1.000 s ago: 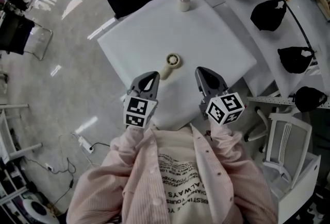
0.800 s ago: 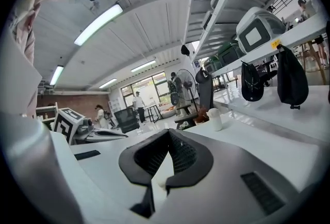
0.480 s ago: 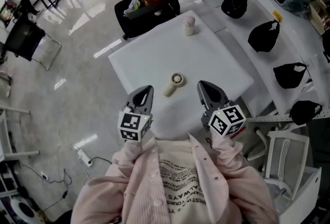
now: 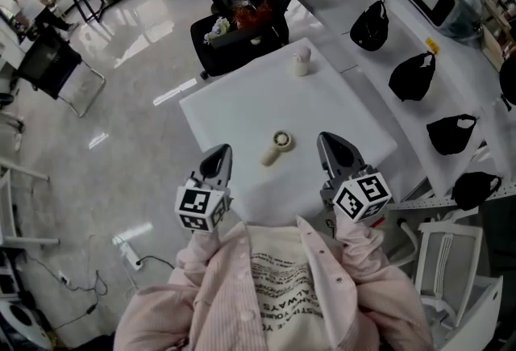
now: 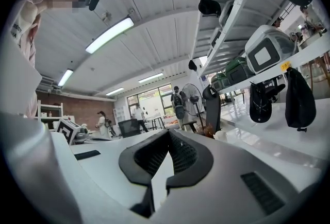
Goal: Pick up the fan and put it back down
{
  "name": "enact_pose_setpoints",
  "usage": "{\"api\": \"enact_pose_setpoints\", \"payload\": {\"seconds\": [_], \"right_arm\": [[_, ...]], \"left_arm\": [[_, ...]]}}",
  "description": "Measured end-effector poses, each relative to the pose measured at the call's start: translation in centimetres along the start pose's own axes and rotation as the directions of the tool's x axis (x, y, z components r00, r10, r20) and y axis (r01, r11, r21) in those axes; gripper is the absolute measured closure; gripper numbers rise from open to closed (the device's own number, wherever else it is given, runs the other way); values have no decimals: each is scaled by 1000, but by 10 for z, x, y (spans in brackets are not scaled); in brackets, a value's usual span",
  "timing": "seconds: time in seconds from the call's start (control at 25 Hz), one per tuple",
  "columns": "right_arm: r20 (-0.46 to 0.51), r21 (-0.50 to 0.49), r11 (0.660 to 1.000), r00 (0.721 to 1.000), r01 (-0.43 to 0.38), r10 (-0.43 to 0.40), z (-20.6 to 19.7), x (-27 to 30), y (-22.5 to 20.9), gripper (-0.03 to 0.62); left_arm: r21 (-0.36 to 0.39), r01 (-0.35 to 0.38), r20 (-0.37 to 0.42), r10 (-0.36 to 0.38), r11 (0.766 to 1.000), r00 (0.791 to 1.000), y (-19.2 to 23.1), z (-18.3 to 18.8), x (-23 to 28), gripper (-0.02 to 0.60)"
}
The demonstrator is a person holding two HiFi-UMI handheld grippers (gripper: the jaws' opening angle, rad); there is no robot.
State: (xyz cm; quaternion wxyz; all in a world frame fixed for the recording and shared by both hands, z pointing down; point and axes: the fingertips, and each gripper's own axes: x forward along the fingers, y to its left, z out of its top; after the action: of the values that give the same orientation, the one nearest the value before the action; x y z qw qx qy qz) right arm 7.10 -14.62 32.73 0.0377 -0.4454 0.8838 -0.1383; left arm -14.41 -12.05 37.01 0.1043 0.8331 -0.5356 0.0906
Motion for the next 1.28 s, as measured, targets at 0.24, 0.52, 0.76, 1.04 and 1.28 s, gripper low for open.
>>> {"api": "enact_pose_setpoints", "payload": {"seconds": [0.24, 0.52, 0.76, 1.04, 1.28], "right_arm": [[34, -11, 1000, 999, -4, 4, 15, 0, 0, 595], [42, -39, 999, 999, -28, 29, 24, 4, 0, 595], [18, -76, 997, 1000, -23, 24, 22, 6, 2, 595], [9, -79, 997, 1000, -10, 10, 15, 5, -3, 595], [2, -81, 997, 1000, -9, 9, 13, 6, -4, 595]], "left_arm": [[13, -44, 43, 43, 999, 998, 9, 15, -13, 578], [7, -74, 90, 73, 997, 993, 16, 32, -18, 578], [8, -78, 95, 76, 997, 993, 14, 33, -19, 578], [7, -90, 80, 89, 996, 993, 14, 26, -19, 578], [8, -86, 70, 85, 996, 994, 14, 24, -17, 578]]}}
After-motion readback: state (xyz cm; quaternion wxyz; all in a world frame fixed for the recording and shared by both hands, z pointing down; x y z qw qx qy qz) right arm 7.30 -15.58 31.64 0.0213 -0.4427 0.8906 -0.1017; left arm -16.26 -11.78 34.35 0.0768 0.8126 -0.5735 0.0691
